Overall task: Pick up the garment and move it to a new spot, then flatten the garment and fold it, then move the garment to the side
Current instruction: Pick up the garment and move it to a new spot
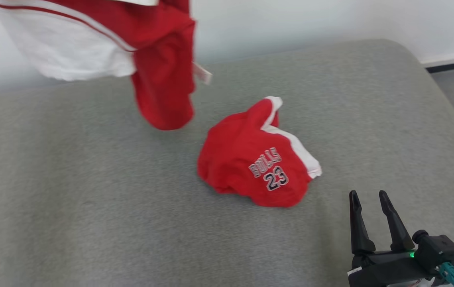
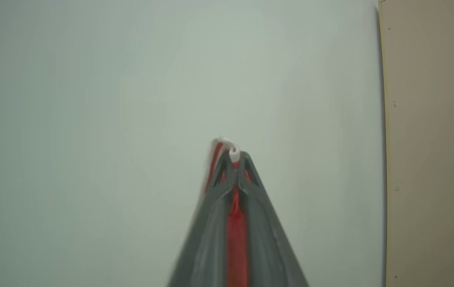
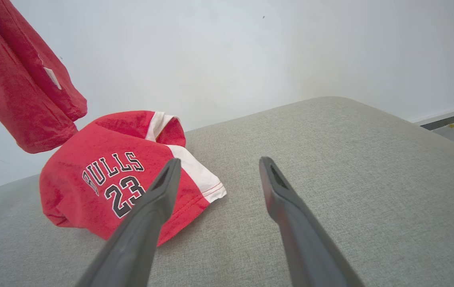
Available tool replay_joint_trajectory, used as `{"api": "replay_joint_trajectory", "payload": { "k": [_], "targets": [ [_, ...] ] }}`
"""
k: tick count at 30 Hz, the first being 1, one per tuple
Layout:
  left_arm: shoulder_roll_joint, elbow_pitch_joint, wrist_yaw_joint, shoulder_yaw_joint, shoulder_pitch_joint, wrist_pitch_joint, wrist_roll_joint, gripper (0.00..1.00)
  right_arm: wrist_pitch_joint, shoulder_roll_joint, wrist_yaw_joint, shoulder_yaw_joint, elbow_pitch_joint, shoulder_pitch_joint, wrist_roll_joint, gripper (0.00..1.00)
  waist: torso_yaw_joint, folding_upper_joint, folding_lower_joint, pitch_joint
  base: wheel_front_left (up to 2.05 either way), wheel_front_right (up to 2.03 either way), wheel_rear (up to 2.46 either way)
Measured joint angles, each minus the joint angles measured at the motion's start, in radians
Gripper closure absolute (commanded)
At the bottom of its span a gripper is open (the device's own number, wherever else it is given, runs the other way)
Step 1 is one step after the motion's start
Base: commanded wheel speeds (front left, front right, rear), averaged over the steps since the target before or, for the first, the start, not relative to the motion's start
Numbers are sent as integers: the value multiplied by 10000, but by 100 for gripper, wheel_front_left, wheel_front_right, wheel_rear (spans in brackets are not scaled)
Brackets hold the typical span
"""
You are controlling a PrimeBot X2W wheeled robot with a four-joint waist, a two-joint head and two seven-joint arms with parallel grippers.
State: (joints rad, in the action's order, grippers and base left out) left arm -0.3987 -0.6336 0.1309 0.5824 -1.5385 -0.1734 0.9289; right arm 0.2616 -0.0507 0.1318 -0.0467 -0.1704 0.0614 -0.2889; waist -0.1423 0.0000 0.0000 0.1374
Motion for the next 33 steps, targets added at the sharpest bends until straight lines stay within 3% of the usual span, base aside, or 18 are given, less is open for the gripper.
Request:
{"api": "replay_joint_trajectory", "payload": {
  "k": [7,14,23,33],
  "targets": [
    [-1185,-343,0,-203,273,-244,148,100,2,-8,0,-46,322,148,316,0,964,0,0,185,0,0,0],
    [-1929,-529,0,-539,710,-541,410,100,2,-228,0,-161,872,244,556,0,1977,0,0,465,0,0,0],
    [-2224,-853,0,-999,1798,-821,644,100,-211,-681,0,-504,1630,259,761,0,3475,-1,0,808,0,0,0],
    [-2067,-602,-2,-1576,2587,-880,660,100,-832,-1043,0,-646,2464,250,830,0,4933,0,0,1282,0,0,0]
  ]
}}
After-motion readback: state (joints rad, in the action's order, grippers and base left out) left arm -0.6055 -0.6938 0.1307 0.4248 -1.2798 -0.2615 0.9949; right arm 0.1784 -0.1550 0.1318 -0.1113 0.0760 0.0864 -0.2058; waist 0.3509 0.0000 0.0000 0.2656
